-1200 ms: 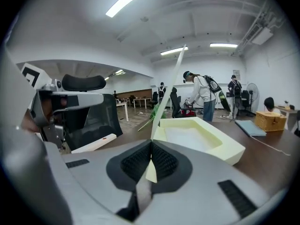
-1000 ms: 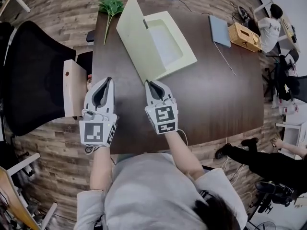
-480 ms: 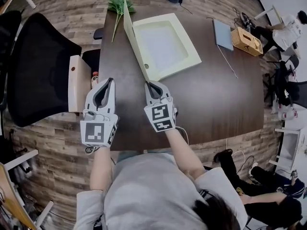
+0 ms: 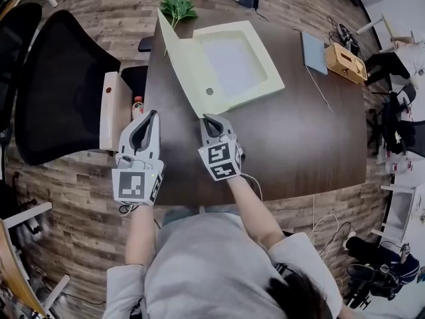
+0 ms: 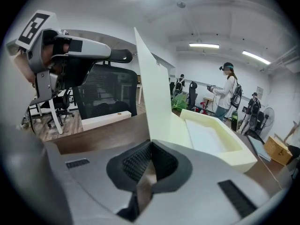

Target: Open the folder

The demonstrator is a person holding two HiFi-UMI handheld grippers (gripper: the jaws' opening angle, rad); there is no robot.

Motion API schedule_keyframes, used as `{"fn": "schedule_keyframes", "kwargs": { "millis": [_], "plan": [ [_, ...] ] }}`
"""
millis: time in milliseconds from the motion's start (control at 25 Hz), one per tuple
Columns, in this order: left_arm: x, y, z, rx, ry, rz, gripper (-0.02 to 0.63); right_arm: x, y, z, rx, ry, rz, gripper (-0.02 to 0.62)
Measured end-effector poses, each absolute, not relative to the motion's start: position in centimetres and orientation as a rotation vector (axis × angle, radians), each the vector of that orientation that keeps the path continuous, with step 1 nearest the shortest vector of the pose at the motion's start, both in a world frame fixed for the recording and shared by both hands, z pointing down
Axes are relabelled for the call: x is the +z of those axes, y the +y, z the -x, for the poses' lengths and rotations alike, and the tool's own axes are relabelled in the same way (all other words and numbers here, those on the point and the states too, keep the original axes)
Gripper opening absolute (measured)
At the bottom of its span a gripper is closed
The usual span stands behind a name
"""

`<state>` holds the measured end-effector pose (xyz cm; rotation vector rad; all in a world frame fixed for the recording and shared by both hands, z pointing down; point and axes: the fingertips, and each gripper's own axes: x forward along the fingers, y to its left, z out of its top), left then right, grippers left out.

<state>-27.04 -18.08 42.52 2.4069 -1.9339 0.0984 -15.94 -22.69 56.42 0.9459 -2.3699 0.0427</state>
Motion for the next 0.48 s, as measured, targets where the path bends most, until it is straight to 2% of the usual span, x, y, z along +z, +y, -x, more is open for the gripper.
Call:
{"fn": "schedule_keyframes", "kwargs": {
  "millis": [480],
  "plan": [
    [42.0,-16.5,27.9,0.074,-1.946,-2.413,0.008,56.0,-23.0,15.8,0.065,-2.355,-0.995,0.014]
  ]
}}
